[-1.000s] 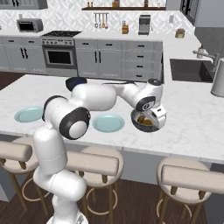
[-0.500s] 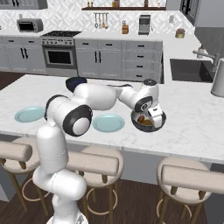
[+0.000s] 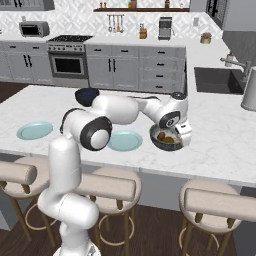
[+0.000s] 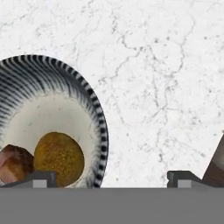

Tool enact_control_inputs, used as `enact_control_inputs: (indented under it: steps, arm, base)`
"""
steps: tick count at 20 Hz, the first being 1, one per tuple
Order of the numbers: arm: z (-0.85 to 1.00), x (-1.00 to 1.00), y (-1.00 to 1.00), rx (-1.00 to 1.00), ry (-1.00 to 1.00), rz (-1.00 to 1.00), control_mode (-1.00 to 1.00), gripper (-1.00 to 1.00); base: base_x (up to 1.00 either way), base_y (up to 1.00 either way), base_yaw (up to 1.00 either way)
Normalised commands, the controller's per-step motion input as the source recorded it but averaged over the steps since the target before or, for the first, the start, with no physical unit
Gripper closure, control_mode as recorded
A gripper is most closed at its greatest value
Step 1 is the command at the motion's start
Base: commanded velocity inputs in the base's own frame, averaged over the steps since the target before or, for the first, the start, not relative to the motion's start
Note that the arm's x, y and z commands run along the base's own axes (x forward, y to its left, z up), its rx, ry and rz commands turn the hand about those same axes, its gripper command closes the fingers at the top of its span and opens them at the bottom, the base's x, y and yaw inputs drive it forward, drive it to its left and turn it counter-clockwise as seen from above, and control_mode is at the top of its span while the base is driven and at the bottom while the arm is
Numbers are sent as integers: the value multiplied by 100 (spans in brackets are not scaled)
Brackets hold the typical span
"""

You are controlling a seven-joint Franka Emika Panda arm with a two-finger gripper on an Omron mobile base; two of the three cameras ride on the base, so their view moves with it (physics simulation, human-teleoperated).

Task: Pick the chicken drumstick and avocado from their plates and place them in the bowl. Then put the bowl in the fridge.

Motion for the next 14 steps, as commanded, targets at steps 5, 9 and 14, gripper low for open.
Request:
enact_control_inputs:
  steps: [5,9,14]
  arm:
    - [-49,8,0,8,0,0,-100,-100]
    - [-22,19,0,4,0,0,-100,-100]
    - [-18,34,0,1,0,0,-100,-100]
  base:
    - [0,0,0]
    - [0,0,0]
    - [0,0,0]
